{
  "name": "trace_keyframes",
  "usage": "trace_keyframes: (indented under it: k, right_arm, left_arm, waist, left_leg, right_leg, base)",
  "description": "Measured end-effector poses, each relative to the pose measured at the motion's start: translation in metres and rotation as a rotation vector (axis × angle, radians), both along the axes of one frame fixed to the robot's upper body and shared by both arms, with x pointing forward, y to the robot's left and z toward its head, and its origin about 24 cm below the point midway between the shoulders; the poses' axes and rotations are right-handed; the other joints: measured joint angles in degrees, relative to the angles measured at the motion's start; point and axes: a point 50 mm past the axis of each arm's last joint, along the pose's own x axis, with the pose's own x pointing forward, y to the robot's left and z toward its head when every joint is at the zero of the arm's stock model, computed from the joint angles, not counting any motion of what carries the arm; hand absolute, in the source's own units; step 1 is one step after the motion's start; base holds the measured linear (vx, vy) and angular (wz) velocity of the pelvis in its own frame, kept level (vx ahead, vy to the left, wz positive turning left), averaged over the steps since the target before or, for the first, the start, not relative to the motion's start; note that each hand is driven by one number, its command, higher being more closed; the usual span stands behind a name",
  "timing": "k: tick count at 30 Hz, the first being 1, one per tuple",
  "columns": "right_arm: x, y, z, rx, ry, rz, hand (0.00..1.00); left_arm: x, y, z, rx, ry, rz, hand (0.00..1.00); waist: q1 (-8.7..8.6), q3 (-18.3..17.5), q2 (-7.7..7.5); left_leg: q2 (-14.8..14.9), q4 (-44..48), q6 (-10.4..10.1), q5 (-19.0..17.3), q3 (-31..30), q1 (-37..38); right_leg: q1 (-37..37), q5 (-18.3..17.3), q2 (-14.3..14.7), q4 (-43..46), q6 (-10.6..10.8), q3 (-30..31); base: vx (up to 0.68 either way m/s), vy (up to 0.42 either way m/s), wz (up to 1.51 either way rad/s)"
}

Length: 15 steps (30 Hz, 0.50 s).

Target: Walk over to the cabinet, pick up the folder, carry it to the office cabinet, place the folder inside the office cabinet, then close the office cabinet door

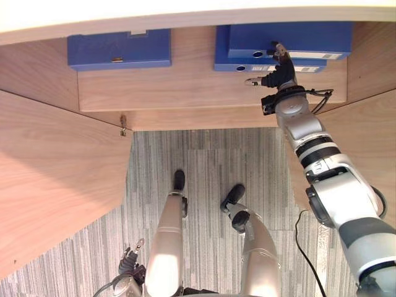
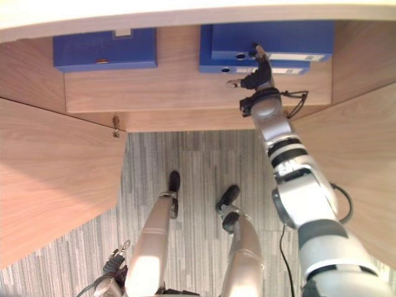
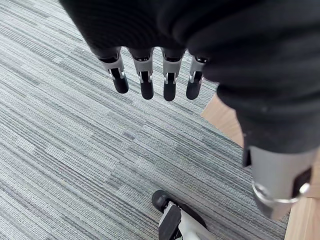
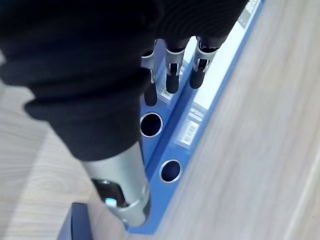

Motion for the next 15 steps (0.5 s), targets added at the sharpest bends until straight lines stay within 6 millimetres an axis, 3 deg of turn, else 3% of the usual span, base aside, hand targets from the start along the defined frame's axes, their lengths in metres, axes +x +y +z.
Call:
trace_keyframes:
  k: [9, 15]
  right_arm:
    - [-0.003, 0.008, 0.011, -0.076, -0.037, 0.046, 0.00]
    - [-0.016, 0.007, 0.029, -0.107, -0.133, 0.084, 0.00]
  left_arm:
    - [-0.010, 0.005, -0.005, 0.008, 0.048, 0.002, 0.00]
    - [-0.011, 0.011, -0.004, 0.019, 0.049, 0.001, 0.00]
  waist:
    - [-0.42, 0.43, -0.41]
    - [-1.23, 1.58, -1.83]
  left_leg:
    - [0.27, -0.86, 0.05, 0.25, 0.07, 0.07]
    - [0.39, -0.70, 0.07, 0.12, 0.08, 0.08]
  right_leg:
    - [0.14, 0.77, 0.70, -1.54, -0.11, 0.01]
    - [0.32, 0.91, 1.11, -2.00, -0.13, 0.08]
  base:
    - [0.02, 0.015, -0.02]
    - [0.02, 0.012, -0.01]
